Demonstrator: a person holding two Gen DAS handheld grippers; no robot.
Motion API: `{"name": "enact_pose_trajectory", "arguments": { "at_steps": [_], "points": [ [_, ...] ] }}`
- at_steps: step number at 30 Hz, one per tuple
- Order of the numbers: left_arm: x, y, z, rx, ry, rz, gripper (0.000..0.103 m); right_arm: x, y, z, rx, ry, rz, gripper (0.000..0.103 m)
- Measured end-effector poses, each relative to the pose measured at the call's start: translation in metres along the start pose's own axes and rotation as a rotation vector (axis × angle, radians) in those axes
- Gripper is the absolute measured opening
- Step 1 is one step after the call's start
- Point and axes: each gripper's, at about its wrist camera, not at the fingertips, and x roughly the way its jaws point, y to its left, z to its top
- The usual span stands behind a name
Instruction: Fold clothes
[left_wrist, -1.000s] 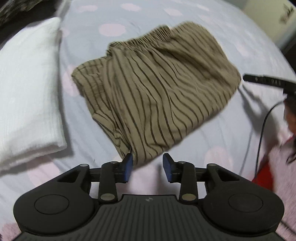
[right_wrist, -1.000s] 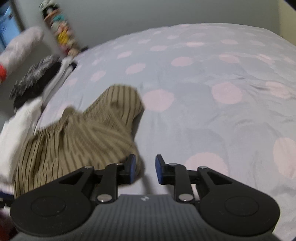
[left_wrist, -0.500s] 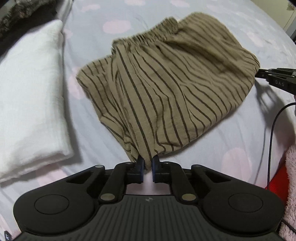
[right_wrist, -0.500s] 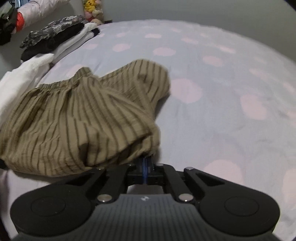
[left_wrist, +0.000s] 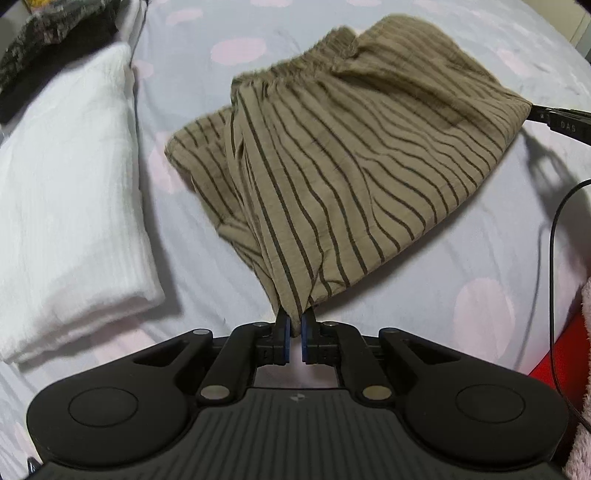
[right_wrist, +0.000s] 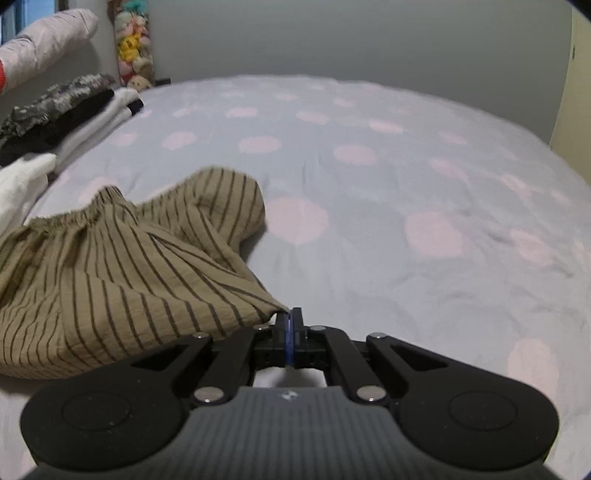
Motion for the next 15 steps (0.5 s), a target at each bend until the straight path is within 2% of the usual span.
{"name": "enact_pose_trajectory", "arguments": {
  "at_steps": [6, 8, 11, 13, 15],
  "points": [
    [0.016, 0.006, 0.000, -0.044, 0.112, -0.021, 0.012, 0.017, -0.003, -0.003, 0.023, 0.101, 0.000, 0.000],
    [0.014, 0.013, -0.003, -0.082, 0.126, -0.025, 0.013, 0.017, -0.006, -0.003, 0.043, 0.119, -0.017, 0.000],
    [-0.001, 0.024, -0.007, -0.142, 0.069, -0.065, 0.024, 0.015, -0.014, -0.004, 0.085, 0.131, -0.101, 0.002],
    [-0.015, 0.030, -0.009, -0.180, 0.004, -0.095, 0.031, 0.009, -0.025, -0.003, 0.145, 0.115, -0.117, 0.006],
    [-0.029, 0.035, -0.010, -0.218, -0.083, -0.118, 0.048, 0.002, -0.032, -0.001, 0.197, 0.075, -0.112, 0.006]
  ]
}}
